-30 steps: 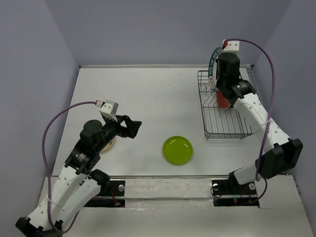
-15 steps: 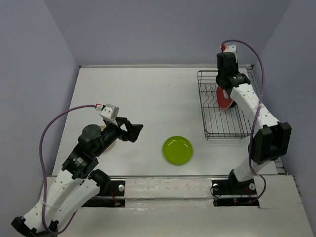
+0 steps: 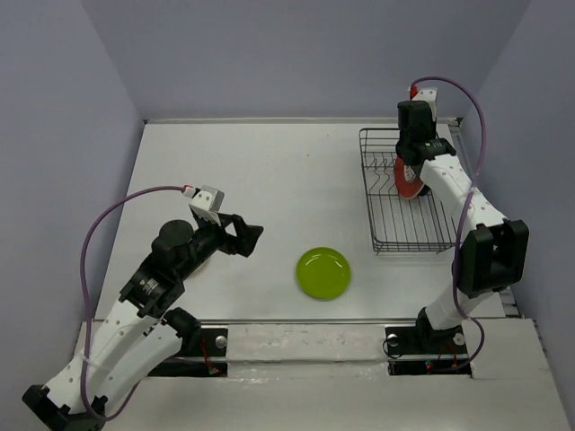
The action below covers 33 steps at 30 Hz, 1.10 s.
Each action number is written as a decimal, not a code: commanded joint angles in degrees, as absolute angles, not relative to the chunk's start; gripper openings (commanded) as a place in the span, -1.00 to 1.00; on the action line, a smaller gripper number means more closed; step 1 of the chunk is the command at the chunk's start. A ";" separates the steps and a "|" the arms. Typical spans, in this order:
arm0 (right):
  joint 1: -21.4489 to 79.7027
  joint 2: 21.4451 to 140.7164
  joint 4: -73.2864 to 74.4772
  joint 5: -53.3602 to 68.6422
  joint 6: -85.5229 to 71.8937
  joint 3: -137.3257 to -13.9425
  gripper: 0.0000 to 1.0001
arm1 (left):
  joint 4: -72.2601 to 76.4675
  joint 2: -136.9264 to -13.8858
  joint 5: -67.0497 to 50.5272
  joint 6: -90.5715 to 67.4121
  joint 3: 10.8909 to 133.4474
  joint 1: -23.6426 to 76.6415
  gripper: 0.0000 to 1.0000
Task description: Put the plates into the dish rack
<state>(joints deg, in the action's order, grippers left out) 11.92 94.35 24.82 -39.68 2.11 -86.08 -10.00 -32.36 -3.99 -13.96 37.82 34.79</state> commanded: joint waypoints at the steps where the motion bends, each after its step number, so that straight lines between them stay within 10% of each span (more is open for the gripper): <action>1: 11.87 94.92 25.32 -34.98 1.14 -84.90 -0.86 | -8.70 -34.10 -3.96 -13.36 37.70 34.63 0.98; 33: 11.87 87.89 21.71 -37.96 6.06 -87.01 -0.87 | 11.51 -51.85 -5.63 -34.10 23.29 44.03 0.98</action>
<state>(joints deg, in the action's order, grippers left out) 12.10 92.29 25.43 -32.21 2.79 -81.76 6.87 -49.89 -10.15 -34.41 23.03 42.17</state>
